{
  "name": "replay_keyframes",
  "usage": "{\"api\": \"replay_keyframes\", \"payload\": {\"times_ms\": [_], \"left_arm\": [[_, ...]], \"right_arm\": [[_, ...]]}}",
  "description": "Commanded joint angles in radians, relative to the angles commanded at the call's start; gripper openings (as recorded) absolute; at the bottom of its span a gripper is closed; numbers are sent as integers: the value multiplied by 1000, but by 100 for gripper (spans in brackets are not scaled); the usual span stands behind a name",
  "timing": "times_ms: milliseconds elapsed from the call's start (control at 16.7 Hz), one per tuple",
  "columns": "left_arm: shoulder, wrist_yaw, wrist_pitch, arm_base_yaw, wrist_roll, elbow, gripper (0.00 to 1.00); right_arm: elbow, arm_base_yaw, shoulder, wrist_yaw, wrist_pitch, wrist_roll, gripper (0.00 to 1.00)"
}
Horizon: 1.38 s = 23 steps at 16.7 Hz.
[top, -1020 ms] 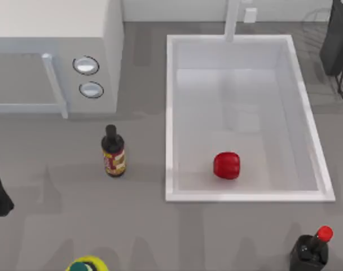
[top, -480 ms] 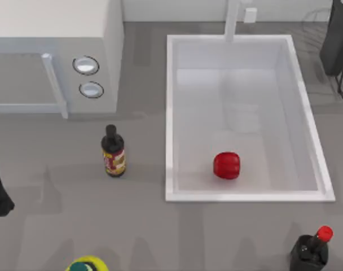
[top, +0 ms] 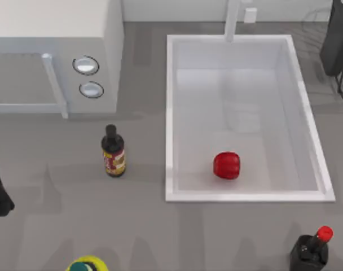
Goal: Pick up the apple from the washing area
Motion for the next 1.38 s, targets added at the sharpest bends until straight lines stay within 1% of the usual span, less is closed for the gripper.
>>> {"api": "replay_keyframes", "payload": {"times_ms": [300, 420, 600, 900, 1380], "left_arm": [[0, 0, 0, 0, 0, 0, 100], [0, 0, 0, 0, 0, 0, 100], [0, 0, 0, 0, 0, 0, 100], [0, 0, 0, 0, 0, 0, 100], [0, 0, 0, 0, 0, 0, 100]], "right_arm": [[9, 2, 10, 0, -5, 1, 100], [56, 11, 60, 1, -28, 9, 100], [187, 40, 211, 5, -99, 32, 100], [523, 120, 609, 10, -291, 104, 100], [1187, 301, 1413, 13, -702, 289, 100]]}}
